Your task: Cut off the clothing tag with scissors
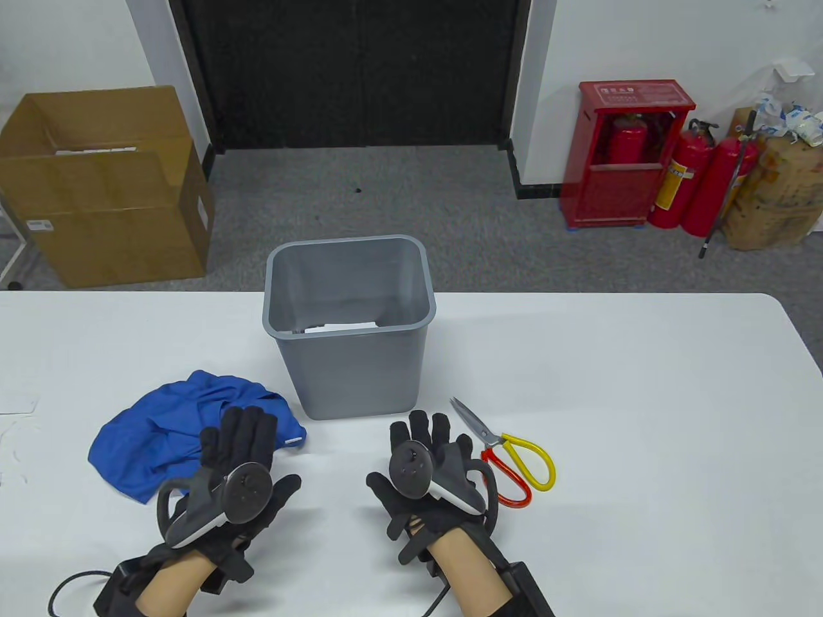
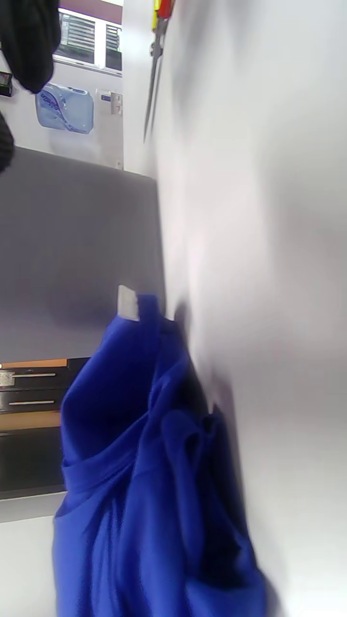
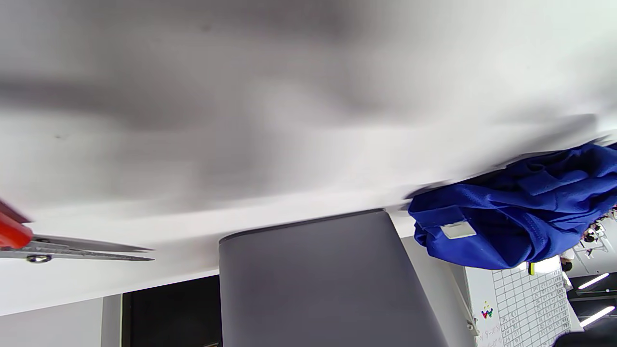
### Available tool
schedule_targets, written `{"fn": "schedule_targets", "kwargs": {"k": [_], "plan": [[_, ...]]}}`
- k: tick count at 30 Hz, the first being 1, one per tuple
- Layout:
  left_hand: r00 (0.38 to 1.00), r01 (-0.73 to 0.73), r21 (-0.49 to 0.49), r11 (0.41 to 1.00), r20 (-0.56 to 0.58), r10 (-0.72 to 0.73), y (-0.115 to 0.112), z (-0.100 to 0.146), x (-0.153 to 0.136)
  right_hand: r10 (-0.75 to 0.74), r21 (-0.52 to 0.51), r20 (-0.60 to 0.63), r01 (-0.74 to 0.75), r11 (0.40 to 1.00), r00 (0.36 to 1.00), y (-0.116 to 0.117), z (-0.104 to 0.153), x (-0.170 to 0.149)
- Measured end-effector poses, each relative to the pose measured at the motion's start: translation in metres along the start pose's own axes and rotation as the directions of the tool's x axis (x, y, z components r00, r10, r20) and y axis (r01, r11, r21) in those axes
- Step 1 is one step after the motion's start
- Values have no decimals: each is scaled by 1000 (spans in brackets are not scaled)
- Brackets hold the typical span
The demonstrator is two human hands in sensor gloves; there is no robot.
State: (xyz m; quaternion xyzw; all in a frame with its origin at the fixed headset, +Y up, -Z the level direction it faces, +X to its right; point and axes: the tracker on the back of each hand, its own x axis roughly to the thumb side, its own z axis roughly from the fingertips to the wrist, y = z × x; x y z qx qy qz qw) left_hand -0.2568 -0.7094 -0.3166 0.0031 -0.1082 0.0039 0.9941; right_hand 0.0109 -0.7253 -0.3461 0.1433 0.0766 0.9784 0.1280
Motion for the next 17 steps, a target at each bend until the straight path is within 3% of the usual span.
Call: {"fn": "schedule_targets", "kwargs": {"k": [4,8,17], "plan": [[999,-48,-65,997,-15,47,-15,-1,0,25,-20,5,-24,1000,1000,0,-2,5],[1000,-6,-93,996,-14,4,-26,-3,-1,62,-44,2,-62,997,998,2,-3,10],[1000,16,-168,986,-19,-20,-47,-1,0,139,50,-8,-138,989,990,22,-9,16]]}}
